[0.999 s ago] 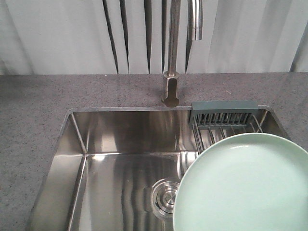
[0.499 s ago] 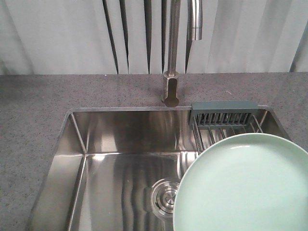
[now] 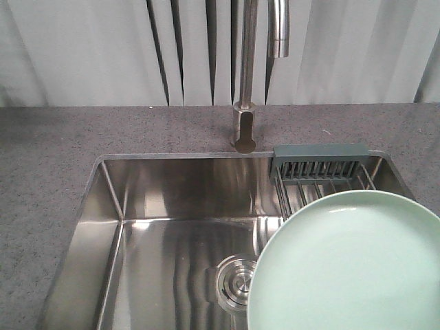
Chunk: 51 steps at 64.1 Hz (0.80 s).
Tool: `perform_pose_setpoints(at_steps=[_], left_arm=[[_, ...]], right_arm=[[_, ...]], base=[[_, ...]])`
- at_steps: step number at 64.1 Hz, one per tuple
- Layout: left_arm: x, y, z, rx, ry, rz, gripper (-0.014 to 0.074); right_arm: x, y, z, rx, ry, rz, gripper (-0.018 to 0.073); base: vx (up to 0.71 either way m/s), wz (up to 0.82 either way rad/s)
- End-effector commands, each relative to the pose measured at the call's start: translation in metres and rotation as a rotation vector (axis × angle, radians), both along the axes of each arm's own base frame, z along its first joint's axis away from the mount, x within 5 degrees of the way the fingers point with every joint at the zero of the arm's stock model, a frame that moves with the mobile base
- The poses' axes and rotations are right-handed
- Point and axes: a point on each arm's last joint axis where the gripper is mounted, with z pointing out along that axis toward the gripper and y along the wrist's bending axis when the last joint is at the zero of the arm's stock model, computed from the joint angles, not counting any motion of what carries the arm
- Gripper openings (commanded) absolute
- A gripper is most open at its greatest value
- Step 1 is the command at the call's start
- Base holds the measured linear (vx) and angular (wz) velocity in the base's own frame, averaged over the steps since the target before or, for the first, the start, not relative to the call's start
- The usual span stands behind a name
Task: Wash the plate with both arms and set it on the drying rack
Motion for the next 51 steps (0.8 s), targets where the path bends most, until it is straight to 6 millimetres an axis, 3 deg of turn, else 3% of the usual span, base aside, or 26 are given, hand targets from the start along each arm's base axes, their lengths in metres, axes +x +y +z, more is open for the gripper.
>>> perform_pose_setpoints(at_steps=[1,16,21,27,33,46,51], left_arm=[[-0.001,-0.0007,0.0008,-0.009,-0.071,-0.008,-0.0006],[-0.0016,-0.0006,0.0047,-0.054,-0.097,-0.012,-0.0006],[-0.0019,0.0001,0.0067,-0.239,-0.126,-0.027,-0.0006],[-0.0024,0.0022,0.0085,-0.617,-0.165,-0.056,-0.0006],[-0.0025,0.0039,0.0085,-0.874,-0.183,-0.073,-0.0006],[-0.0029,0.0052,0.0098,-0.965,-0.206,-0.079,-0.0006],[-0.0028,0.0057,0.0093,-1.098,-0.211,-0.091,-0.0006]], right_arm=[[0.0023,0.0,0.014,0.042,-0.082,-0.015,-0.0002],[0.0023,0.0,0.014,0.042,-0.082,-0.015,-0.0002],[0.0023,0.0,0.014,0.042,-0.082,-0.015,-0.0002],[0.0023,0.0,0.014,0.042,-0.082,-0.015,-0.0002],[0.0023,0.0,0.014,0.042,-0.082,-0.015,-0.0002],[0.0023,0.0,0.014,0.042,-0.082,-0.015,-0.0002],[0.0023,0.0,0.014,0.042,-0.082,-0.015,-0.0002]], base=[[0.0,0.0],[0.0,0.0],[0.0,0.0],[0.0,0.0],[0.0,0.0],[0.0,0.0],[0.0,0.0]])
